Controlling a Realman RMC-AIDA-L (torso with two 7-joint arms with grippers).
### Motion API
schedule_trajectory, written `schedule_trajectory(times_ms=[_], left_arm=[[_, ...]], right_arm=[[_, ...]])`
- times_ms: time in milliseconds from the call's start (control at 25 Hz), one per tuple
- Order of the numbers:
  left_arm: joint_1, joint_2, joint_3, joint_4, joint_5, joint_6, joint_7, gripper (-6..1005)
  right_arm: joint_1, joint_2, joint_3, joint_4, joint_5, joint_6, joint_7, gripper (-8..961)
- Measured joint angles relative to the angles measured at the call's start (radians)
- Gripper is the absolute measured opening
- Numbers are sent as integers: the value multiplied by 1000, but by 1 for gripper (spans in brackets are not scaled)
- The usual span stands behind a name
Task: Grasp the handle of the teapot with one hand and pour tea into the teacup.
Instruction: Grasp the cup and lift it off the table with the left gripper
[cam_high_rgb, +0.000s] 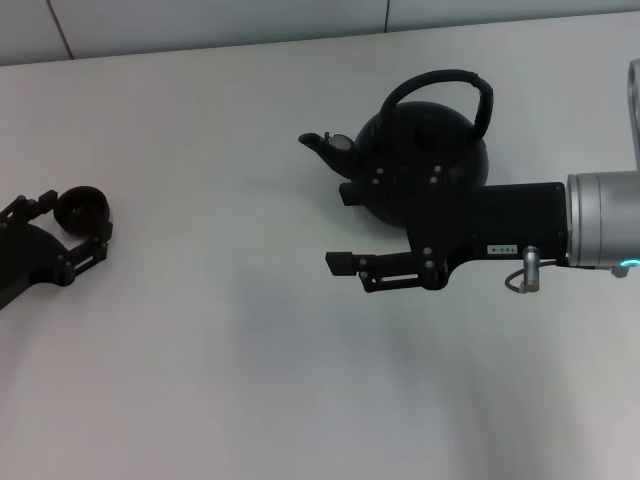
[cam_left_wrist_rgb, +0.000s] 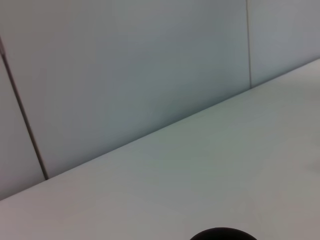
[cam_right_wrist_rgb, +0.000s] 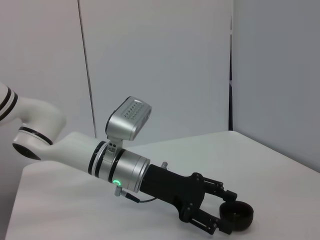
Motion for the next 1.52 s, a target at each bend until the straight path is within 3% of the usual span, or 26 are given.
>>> schedule_trajectory(times_ms=[720,1120,1520], left_arm=[[-25,0,1,-11,4,-49,7,796],[-25,1,1,-8,6,-46,7,691],[-25,1,3,-1,7,78,-5,692]], right_arm=[[10,-2,2,0,0,9,0,759],[11,-2,2,5,0,11,0,758],[13,-1,2,12,0,13,0,758]])
